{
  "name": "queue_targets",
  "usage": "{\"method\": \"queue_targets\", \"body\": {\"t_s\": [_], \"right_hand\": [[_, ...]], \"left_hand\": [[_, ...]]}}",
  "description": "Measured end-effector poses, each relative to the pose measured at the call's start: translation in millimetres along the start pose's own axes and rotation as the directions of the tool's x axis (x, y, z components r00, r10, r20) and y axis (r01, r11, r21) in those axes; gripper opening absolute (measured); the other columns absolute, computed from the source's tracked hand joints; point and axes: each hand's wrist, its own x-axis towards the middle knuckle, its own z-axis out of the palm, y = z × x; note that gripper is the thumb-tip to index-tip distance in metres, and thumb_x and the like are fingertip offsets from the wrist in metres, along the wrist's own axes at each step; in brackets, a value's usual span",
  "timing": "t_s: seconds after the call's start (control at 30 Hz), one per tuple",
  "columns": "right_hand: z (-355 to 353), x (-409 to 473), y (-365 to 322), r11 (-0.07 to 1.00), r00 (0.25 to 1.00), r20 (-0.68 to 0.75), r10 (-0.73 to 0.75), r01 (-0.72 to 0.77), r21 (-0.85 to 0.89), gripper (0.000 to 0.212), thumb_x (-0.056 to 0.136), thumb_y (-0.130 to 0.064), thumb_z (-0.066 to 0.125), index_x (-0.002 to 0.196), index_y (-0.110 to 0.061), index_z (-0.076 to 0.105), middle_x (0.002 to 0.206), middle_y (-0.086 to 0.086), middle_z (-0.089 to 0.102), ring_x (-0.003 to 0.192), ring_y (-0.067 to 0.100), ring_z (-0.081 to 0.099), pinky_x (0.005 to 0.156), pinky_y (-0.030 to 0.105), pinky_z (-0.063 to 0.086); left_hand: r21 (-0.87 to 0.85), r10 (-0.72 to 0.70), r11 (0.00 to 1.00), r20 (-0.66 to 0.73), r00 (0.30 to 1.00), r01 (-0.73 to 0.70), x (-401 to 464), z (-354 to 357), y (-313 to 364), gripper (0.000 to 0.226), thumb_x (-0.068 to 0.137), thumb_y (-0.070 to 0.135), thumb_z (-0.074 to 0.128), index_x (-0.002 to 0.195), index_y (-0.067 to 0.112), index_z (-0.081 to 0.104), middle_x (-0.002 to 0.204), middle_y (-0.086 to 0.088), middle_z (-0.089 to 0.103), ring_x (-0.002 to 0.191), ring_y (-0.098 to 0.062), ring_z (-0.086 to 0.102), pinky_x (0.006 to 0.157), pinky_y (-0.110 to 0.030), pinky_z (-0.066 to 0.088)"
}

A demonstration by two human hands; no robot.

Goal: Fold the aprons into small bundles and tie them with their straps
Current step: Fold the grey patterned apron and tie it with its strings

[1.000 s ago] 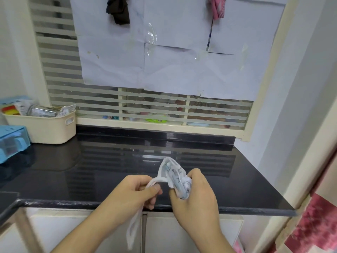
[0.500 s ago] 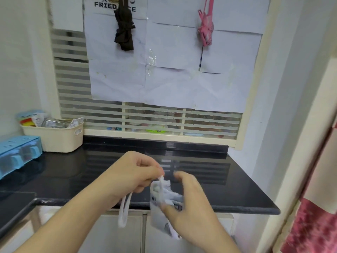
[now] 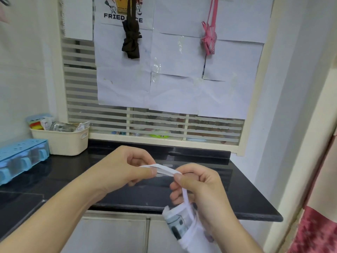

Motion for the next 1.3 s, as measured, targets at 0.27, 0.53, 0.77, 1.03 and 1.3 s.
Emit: {"method": "queue_targets", "body": {"t_s": [0.27,0.53,0.77,1.03,1.3], "right_hand": [[3.5,42.4,-3.5,1.000,1.000,0.015,-0.004,0.005,-0.028,0.014,0.101,-0.003,0.054,0.089,-0.009,0.059,0.070,0.017,0.062,0.046,0.021,0.048,0.047,0.026,0.039],[11.8,135.1,-40.7,0.989,0.982,0.126,-0.143,0.146,-0.015,0.025,0.094,-0.031,0.069,0.073,-0.018,0.073,0.089,0.023,0.070,0.083,0.021,0.063,0.083,0.035,0.050],[9.2,257.7,-70.7,0.813,0.943,0.246,-0.222,0.040,0.580,0.018,0.089,-0.017,0.062,0.076,-0.004,0.060,0.065,0.012,0.047,0.053,0.022,0.053,0.048,0.031,0.039],[0.2,368.0,-197.2,0.898,0.954,0.272,-0.129,-0.003,0.439,0.026,0.085,-0.015,0.054,0.090,0.005,0.070,0.057,0.008,0.033,0.047,0.018,0.025,0.047,0.031,0.020],[33.4,470.9,-390.4,0.997,0.989,0.130,-0.066,0.070,-0.029,0.019,0.097,-0.002,0.061,0.084,-0.001,0.074,0.059,0.008,0.038,0.049,0.020,0.031,0.051,0.030,0.023]], "left_hand": [[-0.584,-0.003,0.806,-0.173,0.985,-0.100,38.1,-2.2,-19.9,0.035,0.069,0.028,0.088,0.093,0.007,0.074,0.087,-0.010,0.062,0.085,-0.022,0.061,0.083,-0.033,0.055],[-0.838,0.055,0.520,-0.158,0.986,-0.164,128.1,-1.7,18.9,0.010,0.085,0.009,0.063,0.095,0.008,0.066,0.075,-0.014,0.064,0.067,-0.026,0.067,0.066,-0.037,0.062],[-0.739,0.081,0.658,-0.122,0.989,-0.145,248.1,-49.4,23.6,0.021,0.085,0.012,0.069,0.099,-0.005,0.067,0.075,-0.010,0.059,0.057,-0.021,0.053,0.060,-0.039,0.050],[-0.555,-0.014,0.820,-0.265,0.964,-0.141,341.7,-125.2,123.0,0.014,0.094,-0.001,0.058,0.086,0.001,0.071,0.072,-0.008,0.058,0.050,-0.020,0.042,0.046,-0.028,0.035],[-0.146,0.038,0.984,-0.386,0.922,-0.102,393.6,-269.1,290.8,0.019,0.101,0.009,0.063,0.090,0.013,0.078,0.062,-0.008,0.056,0.051,-0.028,0.052,0.052,-0.034,0.048]]}}
